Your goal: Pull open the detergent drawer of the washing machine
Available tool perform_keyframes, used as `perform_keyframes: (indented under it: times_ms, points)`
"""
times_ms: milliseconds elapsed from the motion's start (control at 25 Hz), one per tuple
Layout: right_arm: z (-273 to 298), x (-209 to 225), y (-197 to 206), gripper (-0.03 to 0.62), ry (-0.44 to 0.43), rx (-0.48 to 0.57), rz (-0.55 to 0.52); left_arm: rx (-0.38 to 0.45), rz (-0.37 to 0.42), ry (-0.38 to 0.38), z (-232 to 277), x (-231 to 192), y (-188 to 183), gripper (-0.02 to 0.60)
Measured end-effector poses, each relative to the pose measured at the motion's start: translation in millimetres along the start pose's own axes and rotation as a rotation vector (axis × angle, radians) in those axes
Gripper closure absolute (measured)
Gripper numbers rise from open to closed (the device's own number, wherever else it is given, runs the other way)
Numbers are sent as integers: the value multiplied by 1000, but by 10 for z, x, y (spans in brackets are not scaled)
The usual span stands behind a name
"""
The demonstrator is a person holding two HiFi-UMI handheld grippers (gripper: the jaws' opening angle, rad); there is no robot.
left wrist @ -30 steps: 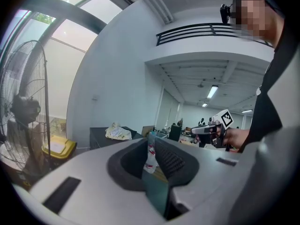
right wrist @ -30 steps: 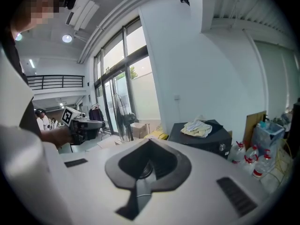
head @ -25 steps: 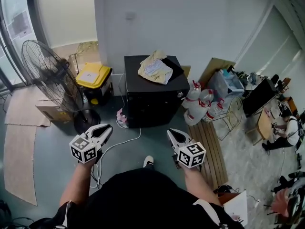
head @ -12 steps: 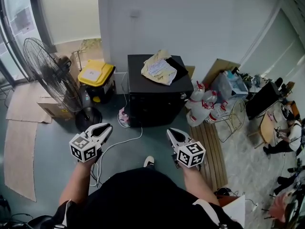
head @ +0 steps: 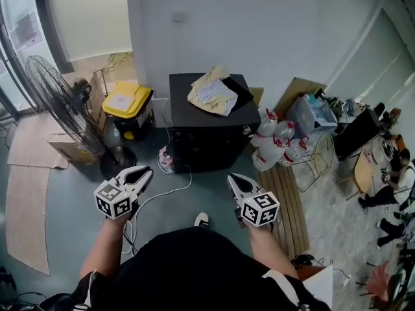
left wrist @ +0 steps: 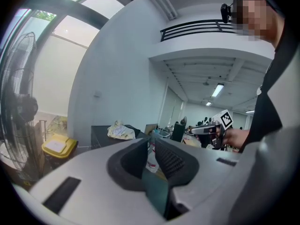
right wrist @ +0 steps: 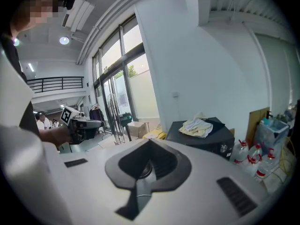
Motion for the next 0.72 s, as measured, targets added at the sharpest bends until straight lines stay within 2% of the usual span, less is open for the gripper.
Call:
perform_keyframes:
  times_ms: [720]
  points:
    - [370, 508, -133, 592, -37, -29, 5, -11, -19, -40, 459, -194, -51, 526]
Point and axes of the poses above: the fingertips, and each gripper's own axes: z forward along the fingers, x to its right, y out of its underside, the point moved 8 cm from there along -z, backward along the fingers, and after that the axes turned 2 degrees about -y, right-handed, at the moved point
